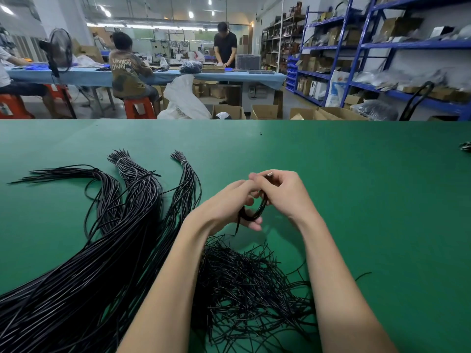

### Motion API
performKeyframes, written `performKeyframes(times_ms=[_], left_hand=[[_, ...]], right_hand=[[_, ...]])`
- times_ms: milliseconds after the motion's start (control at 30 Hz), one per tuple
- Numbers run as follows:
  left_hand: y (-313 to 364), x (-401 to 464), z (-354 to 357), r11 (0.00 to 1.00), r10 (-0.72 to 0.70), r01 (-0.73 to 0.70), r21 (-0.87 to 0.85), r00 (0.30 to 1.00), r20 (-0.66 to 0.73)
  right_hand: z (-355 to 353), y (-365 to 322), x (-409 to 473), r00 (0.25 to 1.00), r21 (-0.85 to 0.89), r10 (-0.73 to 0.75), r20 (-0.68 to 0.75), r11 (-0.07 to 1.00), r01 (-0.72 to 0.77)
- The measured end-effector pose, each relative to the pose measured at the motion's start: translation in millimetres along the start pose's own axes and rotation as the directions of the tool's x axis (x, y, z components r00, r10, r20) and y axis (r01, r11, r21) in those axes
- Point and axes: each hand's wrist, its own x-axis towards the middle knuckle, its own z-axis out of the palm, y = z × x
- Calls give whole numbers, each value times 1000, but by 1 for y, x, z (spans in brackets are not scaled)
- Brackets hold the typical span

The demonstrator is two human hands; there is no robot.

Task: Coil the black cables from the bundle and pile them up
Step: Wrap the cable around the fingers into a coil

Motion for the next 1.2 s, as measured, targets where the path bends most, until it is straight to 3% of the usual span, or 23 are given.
performKeyframes(times_ms=[167,367,567,767,933,1033,1200], left_hand=[[0,-8,0,980,37,-66,190,988,153],[-3,-6,0,940,25,-85,330,983,182],[-10,-1,4,987,19,-32,158,996,84],[-9,4,8,1000,20,-20,2,1000,24],[-10,9,11,924,-99,94,-370,995,5],[-15,10,8,912,-79,57,-407,996,-39],[-15,7,-4,920,-27,29,-390,1000,11]], right_hand=[[-8,2,1,998,-27,-20,57,999,21],[-12,6,3,998,-46,34,56,998,-32],[-9,4,2,990,105,122,71,986,-129],[-11,3,-1,990,85,127,67,988,-132],[-9,6,1,986,109,167,-17,980,-164],[-12,9,3,973,174,230,-27,959,-222],[-16,6,2,956,255,293,30,922,-291]])
